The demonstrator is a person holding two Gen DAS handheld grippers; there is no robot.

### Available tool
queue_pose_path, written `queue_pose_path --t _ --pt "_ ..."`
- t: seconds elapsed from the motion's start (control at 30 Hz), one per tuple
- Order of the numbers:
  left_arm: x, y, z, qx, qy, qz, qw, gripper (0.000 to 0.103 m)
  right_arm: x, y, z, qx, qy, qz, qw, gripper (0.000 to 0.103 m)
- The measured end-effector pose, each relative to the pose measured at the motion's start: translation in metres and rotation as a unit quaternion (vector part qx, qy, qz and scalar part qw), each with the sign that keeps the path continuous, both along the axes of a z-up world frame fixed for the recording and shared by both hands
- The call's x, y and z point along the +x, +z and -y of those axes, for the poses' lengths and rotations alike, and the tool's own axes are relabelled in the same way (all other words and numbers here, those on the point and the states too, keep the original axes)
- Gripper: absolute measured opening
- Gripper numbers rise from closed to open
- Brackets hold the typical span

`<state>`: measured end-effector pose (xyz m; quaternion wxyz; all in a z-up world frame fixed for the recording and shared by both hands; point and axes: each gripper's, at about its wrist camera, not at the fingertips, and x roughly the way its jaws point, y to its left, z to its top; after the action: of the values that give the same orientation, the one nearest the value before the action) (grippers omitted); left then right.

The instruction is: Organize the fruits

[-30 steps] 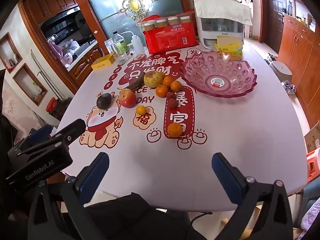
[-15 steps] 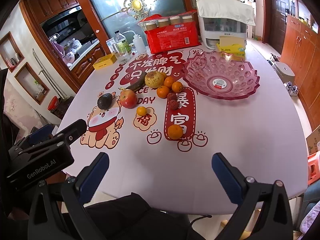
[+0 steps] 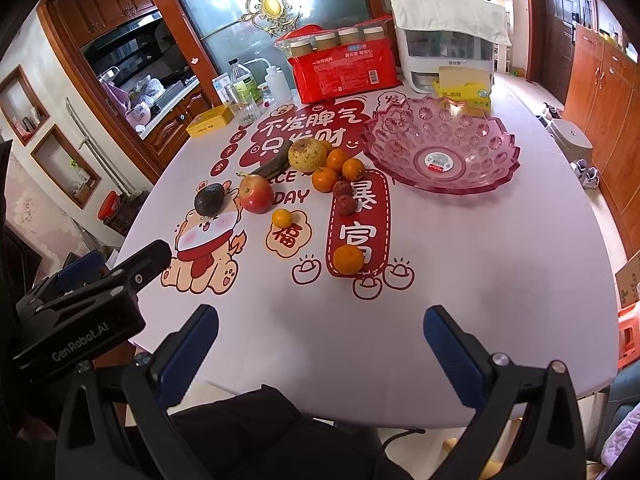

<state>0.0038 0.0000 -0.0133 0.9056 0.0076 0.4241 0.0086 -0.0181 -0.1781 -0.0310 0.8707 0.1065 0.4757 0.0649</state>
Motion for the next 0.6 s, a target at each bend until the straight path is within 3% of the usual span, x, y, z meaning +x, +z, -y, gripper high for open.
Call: queue_pose_path --t 0.6 --pt "-0.006 -0.006 0.007 0.01 0.007 -0.018 0.9998 0.102 -0.006 -0.01 0.001 0.006 -0.006 -0.009 1.0 0.103"
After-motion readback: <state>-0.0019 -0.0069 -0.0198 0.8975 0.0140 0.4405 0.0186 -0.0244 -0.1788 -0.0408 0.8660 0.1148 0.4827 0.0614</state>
